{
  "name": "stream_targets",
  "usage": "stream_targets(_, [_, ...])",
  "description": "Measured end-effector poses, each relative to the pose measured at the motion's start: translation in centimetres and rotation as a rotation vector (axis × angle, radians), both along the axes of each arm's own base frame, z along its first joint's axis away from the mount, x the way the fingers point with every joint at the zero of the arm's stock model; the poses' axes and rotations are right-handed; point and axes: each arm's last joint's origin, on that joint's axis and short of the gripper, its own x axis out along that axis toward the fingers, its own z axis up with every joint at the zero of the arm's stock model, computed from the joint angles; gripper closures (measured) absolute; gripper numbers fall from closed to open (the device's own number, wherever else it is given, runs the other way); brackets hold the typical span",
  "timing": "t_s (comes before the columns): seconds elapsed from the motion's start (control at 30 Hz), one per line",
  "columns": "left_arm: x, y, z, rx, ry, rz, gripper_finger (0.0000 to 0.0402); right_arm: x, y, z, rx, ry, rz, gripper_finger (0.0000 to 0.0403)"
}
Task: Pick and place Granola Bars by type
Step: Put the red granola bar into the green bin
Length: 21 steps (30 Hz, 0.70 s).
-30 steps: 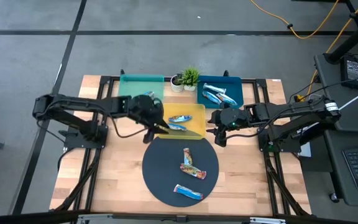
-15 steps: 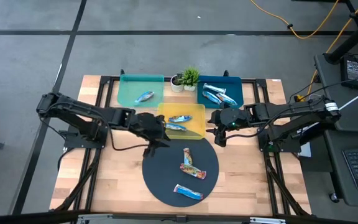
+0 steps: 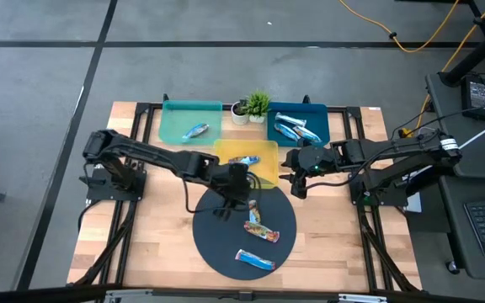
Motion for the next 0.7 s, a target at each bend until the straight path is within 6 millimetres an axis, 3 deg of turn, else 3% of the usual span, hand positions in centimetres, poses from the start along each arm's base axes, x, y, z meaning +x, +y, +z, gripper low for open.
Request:
stream_targets(0.27, [1.1,-0.2,-2.4,0.014,0.062,-0.043,0.0269,0.0,0.0,0.0,-0.001,0.006,0.004,0.0212])
stream_targets(0.7, [3.6,-0.2,-7.6,0.054,0.135,-0.101,0.0143,-0.2,0.0,-0.1,-0.005,0.023,0.010,0.0212])
